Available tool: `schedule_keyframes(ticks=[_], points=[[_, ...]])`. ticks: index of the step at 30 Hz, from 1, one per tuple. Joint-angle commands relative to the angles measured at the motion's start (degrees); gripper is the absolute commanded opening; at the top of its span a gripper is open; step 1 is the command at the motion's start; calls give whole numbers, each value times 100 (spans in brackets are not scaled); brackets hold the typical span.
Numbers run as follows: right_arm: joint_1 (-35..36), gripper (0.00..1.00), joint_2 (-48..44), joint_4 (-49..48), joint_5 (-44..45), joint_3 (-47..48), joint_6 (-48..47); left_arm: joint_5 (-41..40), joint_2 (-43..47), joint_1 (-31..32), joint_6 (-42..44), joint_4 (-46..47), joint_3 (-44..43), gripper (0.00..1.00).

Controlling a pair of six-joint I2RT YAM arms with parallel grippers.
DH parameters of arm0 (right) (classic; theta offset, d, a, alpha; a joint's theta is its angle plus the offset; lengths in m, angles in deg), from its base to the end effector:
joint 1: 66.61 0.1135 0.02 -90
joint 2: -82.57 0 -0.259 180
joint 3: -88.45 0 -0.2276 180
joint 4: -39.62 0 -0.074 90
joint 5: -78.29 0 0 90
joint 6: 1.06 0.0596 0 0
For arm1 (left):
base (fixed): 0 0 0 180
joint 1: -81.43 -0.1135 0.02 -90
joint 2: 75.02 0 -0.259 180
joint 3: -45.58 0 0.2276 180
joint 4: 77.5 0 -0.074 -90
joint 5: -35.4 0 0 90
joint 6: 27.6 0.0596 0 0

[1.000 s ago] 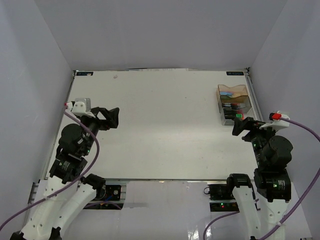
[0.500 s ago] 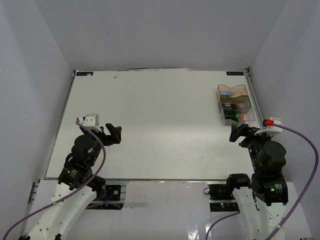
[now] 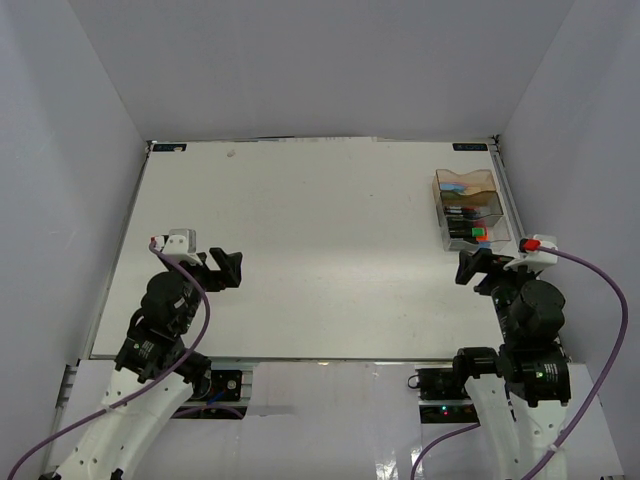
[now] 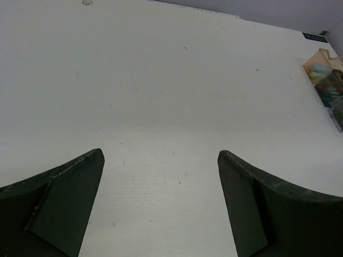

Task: Sort the stationery into containers
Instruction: Reset both arms

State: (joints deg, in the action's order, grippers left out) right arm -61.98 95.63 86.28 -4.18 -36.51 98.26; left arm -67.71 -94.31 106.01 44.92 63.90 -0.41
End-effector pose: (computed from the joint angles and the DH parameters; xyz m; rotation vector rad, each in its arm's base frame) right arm 0.0699 -0.0022 0.3134 0.1674 1.6438 0.0768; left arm 0.1039 -0.0327 0.2741 -0.0553 1.7838 -0.3267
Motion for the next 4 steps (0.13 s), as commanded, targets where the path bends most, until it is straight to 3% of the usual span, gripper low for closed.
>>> schedule_keyframes(ticks=[1,4], points=[[30,90,-84,-325,3,-46,-53,-52,13,-23,7,99,29,98],[39,90,-67,-351,-41,-64,-79,-52,4,-23,16,107,29,98]])
